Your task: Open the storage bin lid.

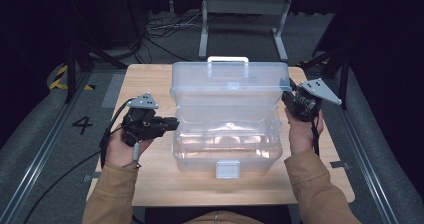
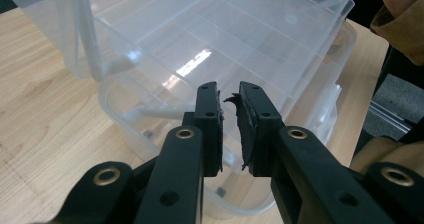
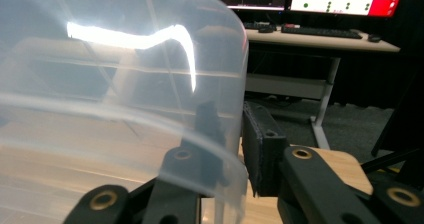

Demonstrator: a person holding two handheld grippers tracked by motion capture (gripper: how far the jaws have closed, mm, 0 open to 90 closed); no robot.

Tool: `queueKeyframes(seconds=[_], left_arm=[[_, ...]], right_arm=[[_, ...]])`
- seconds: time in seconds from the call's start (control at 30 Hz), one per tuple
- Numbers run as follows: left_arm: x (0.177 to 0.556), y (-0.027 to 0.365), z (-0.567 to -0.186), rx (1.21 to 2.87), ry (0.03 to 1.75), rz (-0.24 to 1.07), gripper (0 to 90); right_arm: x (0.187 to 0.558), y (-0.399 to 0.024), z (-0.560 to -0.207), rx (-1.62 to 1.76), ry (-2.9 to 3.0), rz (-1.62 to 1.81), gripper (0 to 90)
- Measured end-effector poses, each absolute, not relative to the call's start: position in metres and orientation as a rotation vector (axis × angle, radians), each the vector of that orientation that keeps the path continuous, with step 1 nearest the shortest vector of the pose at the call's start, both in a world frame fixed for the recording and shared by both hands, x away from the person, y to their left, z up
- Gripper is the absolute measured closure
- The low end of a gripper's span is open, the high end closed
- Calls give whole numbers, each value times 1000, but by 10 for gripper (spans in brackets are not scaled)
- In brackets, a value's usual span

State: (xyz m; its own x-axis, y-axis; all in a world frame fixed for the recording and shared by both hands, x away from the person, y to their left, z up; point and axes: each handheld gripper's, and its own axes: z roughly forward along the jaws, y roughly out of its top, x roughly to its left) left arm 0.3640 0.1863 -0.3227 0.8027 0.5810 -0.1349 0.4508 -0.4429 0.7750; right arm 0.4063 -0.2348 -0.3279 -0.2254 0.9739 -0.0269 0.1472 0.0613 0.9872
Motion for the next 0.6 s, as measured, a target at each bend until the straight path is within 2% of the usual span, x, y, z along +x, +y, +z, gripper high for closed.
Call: queueKeyframes(seconds=[0.6], left_arm=[[346, 182, -326, 2239, 650, 99, 767]], right_arm=[[430, -240, -314, 1226, 1613, 1257, 779]])
